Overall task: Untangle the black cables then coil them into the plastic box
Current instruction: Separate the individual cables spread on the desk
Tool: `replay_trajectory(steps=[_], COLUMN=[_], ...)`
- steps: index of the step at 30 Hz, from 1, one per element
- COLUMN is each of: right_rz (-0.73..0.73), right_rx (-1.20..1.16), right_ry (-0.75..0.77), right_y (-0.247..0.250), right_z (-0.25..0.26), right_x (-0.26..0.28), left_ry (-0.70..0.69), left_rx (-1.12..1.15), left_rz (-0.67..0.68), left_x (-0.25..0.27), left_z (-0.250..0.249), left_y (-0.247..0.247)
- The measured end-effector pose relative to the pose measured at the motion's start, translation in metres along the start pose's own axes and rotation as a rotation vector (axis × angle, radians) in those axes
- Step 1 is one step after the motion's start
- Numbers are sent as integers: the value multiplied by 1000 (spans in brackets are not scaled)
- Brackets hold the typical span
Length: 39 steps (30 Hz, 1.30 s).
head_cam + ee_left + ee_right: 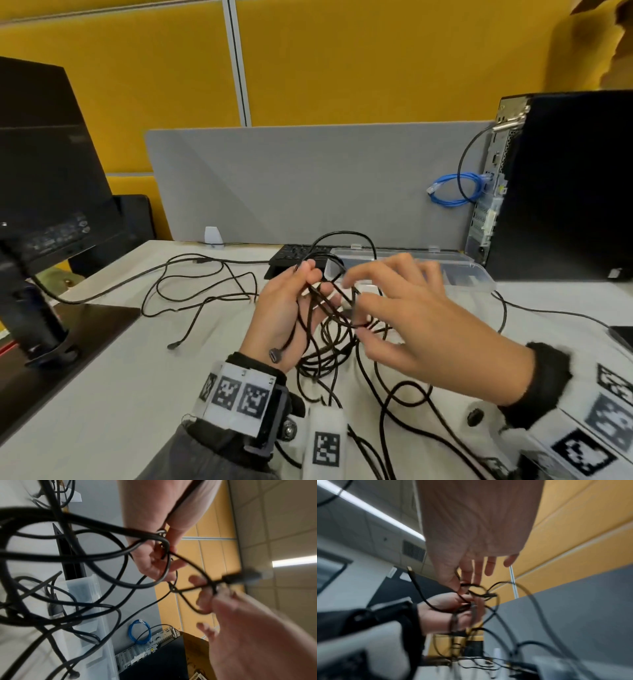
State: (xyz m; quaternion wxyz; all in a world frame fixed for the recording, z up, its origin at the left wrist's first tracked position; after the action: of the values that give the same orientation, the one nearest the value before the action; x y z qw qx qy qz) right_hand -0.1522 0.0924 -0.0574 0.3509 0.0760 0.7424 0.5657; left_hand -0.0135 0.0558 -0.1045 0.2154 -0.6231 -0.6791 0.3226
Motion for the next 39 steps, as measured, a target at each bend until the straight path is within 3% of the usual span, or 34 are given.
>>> replay_trajectory(steps=[4,7,10,14,17,19,21,24,27,30,32,36,39], right_rz=[10,-72,-18,-2,-76,-65,-50,170,394,404,399,202,287], right_rx=[-338,-272,-259,112,289,271,129,-58,13,180,236,208,242], right_ry=[-78,-45,8,-56,-110,-77,79,188,41,-58,-40,142,197], right_y=[-10,-7,-2,7,1,-8,-9,1,6,-1,-20,-20,-11], right_z=[25,21,2,-3,6,12,18,12,-1,3,17,21,-1], right_x=[-19,-13,5,11,2,0,5,15,15,7,0,7,30], left_ry=[33,27,20,24,31,24,-14,-42,-34,85,109,54,24], left_rx=[-40,39,20,-129,-203,-310,-379,-277,-171,-154,-160,35,224], left_rz=[57,25,47,99,114,79,-6,-149,-113,68,127,-23,-123], left_x=[2,0,0,7,8,7,4,-3,-2,5,7,-5,-12], left_z=[-1,-14,-18,-4,-1,-1,-5,-16,-13,6,9,-8,-17], left_y=[0,9,7,-9,-9,-5,3,23,18,-2,-6,18,34])
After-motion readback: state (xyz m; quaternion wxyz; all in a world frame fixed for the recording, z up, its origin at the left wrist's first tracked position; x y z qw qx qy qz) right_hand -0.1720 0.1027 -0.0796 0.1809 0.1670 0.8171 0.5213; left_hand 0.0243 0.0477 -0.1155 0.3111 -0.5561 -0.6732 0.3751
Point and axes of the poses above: each hand's wrist, its own x-axis away from the middle knuckle, its own y-axis out of the back of the hand, z = x × y, the point moved 5 cm from there along -x, towards the middle knuckle, and after that the axes turned 5 degrees about x, right-handed, at the moved point
